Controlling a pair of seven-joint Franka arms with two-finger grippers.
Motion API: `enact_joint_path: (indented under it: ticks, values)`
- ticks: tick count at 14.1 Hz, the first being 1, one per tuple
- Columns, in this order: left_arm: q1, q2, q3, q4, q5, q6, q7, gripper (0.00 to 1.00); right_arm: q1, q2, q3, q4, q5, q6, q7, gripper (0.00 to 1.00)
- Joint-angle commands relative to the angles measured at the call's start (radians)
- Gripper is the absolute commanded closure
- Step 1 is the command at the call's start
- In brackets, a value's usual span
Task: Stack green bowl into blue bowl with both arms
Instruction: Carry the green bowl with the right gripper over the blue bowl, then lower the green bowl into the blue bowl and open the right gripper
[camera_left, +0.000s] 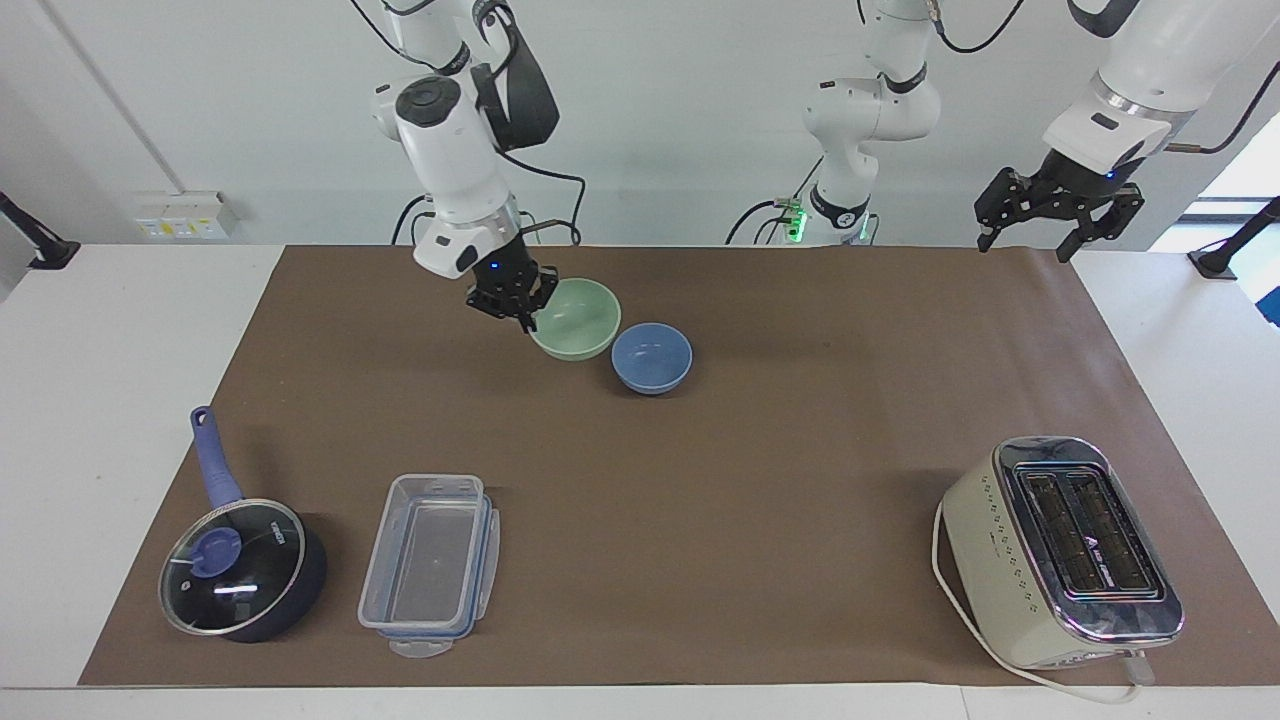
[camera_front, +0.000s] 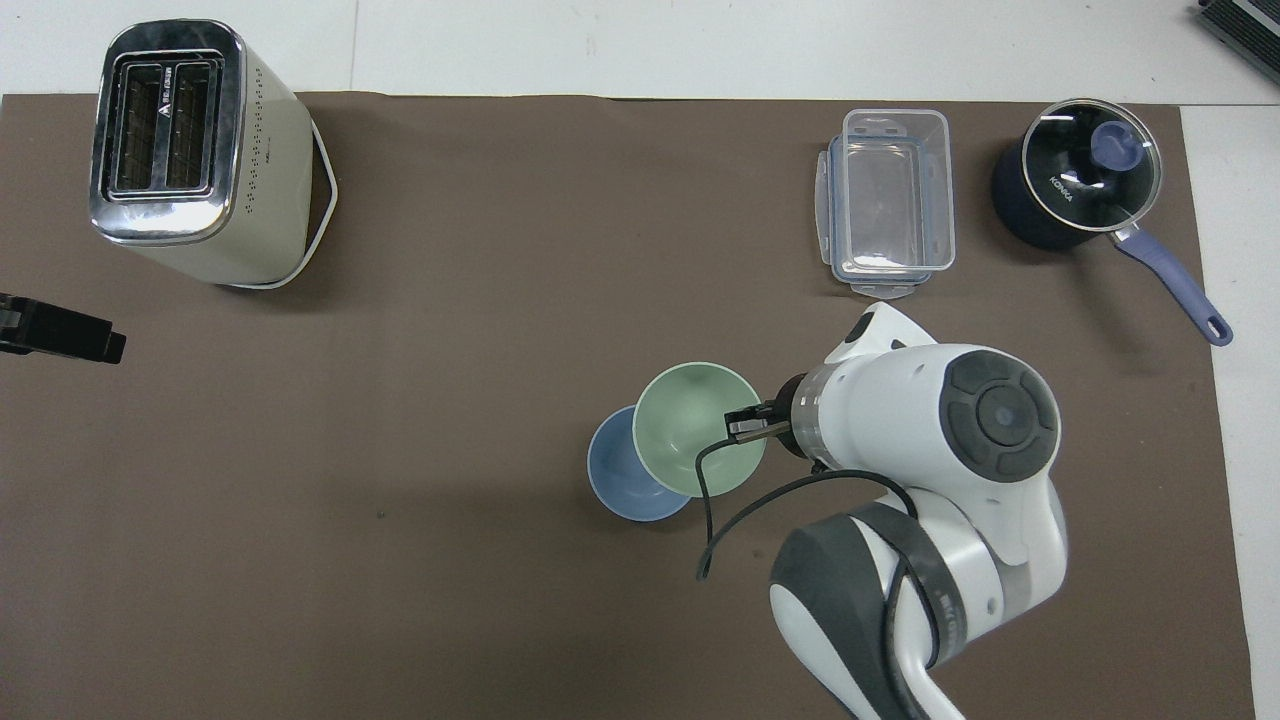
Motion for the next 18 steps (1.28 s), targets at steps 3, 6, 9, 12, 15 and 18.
enact_joint_path:
  ticks: [3,6,9,12,15,18]
  values:
    - [0.011,-0.013,-0.008,-0.005,0.01,-0.013,0.008,0.0,0.044,0.027,0.004,-0.039,0.019,0.082,0.028,1.0]
    - [0.011,-0.013,-0.008,-0.005,0.01,-0.013,0.008,0.0,0.067,0.041,0.004,-0.056,0.019,0.122,0.022,1.0]
    - [0.011,-0.013,-0.008,-0.005,0.01,-0.013,0.008,0.0,0.072,0.064,0.004,-0.058,0.019,0.143,0.02,1.0]
    - [0.013,-0.013,-0.008,-0.005,0.01,-0.013,0.008,0.0,0.072,0.078,0.004,-0.058,0.019,0.166,0.014,1.0]
    - [0.011,-0.013,-0.008,-0.005,0.01,-0.013,0.008,0.0,0.072,0.089,0.004,-0.058,0.019,0.166,0.014,1.0]
    - [0.011,-0.013,-0.008,-0.005,0.01,-0.013,0.008,0.0,0.076,0.085,0.004,-0.059,0.019,0.166,0.014,1.0]
